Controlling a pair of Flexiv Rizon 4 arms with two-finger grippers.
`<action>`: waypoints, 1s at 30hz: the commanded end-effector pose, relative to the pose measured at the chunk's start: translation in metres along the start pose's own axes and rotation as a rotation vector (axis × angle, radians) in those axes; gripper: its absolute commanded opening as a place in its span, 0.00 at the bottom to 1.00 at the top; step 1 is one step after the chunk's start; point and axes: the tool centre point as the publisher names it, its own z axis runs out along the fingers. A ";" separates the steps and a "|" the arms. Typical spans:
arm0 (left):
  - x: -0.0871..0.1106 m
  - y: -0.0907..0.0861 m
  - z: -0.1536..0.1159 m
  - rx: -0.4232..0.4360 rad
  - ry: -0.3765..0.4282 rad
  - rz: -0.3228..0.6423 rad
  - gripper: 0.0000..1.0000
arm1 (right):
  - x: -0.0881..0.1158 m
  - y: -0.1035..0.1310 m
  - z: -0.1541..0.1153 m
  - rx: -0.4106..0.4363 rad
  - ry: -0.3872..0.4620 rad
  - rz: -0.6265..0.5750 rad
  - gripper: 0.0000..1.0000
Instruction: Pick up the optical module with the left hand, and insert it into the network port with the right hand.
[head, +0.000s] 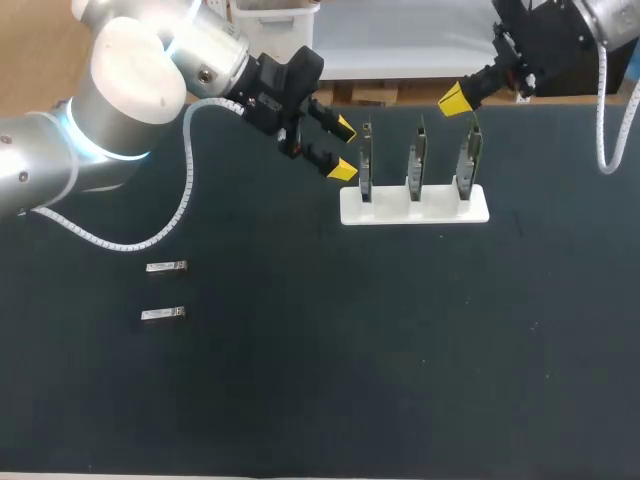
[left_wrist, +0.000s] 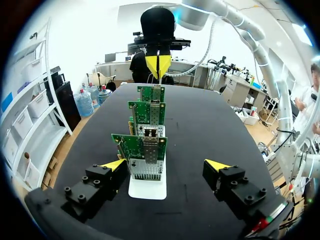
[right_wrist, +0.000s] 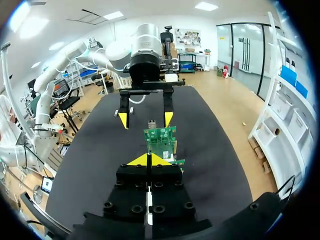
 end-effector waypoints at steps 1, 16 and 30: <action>-0.001 0.002 0.000 0.004 0.005 -0.002 1.00 | 0.007 -0.001 0.001 -0.010 0.003 0.005 0.00; -0.001 0.002 0.000 0.004 0.005 -0.002 1.00 | 0.013 -0.004 0.002 -0.059 0.013 0.008 0.00; -0.001 0.002 0.000 0.004 0.005 -0.002 1.00 | 0.014 -0.001 0.004 -0.031 0.005 0.019 0.00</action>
